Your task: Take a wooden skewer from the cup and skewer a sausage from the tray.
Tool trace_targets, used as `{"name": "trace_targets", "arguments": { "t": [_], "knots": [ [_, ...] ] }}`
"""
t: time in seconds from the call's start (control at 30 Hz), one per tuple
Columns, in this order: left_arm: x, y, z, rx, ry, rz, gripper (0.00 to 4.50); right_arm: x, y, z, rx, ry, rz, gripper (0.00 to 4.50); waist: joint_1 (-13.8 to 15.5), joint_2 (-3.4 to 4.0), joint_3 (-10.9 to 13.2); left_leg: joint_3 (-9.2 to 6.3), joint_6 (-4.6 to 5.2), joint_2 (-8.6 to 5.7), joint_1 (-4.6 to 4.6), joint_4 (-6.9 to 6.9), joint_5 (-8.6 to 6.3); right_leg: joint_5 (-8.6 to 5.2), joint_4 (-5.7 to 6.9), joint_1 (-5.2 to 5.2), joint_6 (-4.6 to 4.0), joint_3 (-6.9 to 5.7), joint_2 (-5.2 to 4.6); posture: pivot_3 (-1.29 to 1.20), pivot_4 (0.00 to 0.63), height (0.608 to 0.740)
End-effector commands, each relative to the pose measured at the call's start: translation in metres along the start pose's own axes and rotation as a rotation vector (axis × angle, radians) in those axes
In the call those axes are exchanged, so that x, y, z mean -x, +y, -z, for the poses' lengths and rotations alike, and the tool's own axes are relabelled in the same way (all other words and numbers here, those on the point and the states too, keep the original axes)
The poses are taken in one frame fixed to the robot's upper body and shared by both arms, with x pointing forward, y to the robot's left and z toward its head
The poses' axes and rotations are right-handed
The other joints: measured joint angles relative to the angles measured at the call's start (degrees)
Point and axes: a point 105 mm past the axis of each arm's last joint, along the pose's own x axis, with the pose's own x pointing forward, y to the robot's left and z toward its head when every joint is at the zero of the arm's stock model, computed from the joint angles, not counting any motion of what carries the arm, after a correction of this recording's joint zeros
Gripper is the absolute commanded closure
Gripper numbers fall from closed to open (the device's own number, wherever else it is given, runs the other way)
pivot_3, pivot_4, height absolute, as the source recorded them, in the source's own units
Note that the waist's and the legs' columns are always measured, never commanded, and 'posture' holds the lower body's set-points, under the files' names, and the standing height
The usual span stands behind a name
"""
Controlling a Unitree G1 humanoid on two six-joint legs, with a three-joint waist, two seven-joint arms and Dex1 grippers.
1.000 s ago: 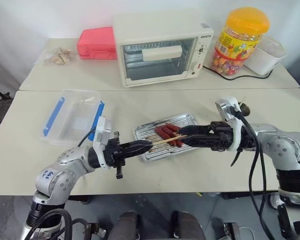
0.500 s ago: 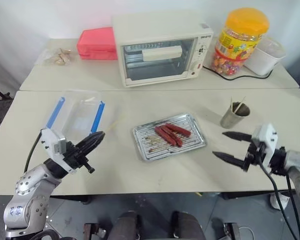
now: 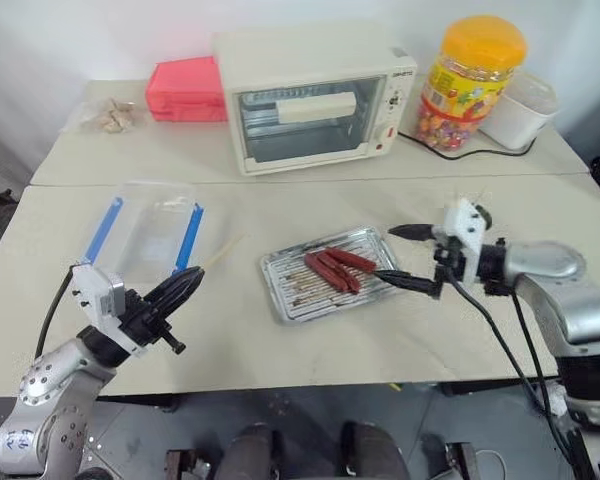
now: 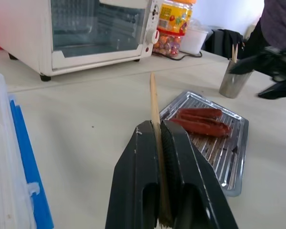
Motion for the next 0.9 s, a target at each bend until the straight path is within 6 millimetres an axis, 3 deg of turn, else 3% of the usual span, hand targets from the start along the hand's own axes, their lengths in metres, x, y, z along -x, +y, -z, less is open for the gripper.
{"name": "trace_targets", "arguments": {
  "t": [0.03, 0.23, 0.4, 0.87, 0.9],
  "knots": [
    [-0.006, -0.009, -0.007, -0.016, -0.020, 0.048, 4.50, -0.013, -0.007, 0.005, -0.004, 0.086, -0.005, 0.05, 0.1, 0.00, 0.0, 0.02, 0.01, -0.02, -0.04, 0.01, 0.00, 0.00, 0.00, -0.04, 0.00, 0.00, 0.00, 0.00, 0.150, 0.740],
    [-0.008, -0.015, -0.005, -0.009, -0.024, 0.057, 4.50, -0.030, -0.015, 0.011, -0.009, 0.158, -0.020, 0.05, -0.1, 0.00, 0.0, 0.10, 0.01, 0.00, -0.12, 0.02, 0.00, 0.00, 0.00, -0.12, 0.00, -0.13, 0.00, 0.00, 0.150, 0.740],
    [-0.009, -0.017, -0.004, -0.001, -0.031, 0.053, 4.50, -0.040, -0.019, 0.015, -0.007, 0.175, -0.033, 1.27, -0.6, 0.00, 0.0, 0.10, 0.01, 0.01, -0.12, 0.02, 0.00, 0.00, 0.01, -0.12, 0.01, -0.15, 0.00, 0.00, 0.150, 0.740],
    [-0.012, -0.018, -0.005, -0.004, -0.034, 0.065, 4.50, -0.067, -0.012, 0.013, 0.029, 0.185, -0.089, 1.27, -0.7, 0.00, 0.0, 0.10, 0.01, 0.03, -0.12, 0.02, 0.00, 0.00, 0.06, -0.17, 0.01, -0.16, 0.01, 0.00, 0.150, 0.740],
    [-0.012, -0.018, -0.005, -0.004, -0.034, 0.064, 4.50, -0.068, -0.013, 0.013, 0.028, 0.187, -0.086, 1.45, -0.8, 0.00, 0.0, 0.10, 0.01, 0.03, -0.12, 0.02, 0.00, 0.00, 0.06, -0.17, 0.01, -0.16, 0.01, 0.00, 0.150, 0.740]
  ]
}}
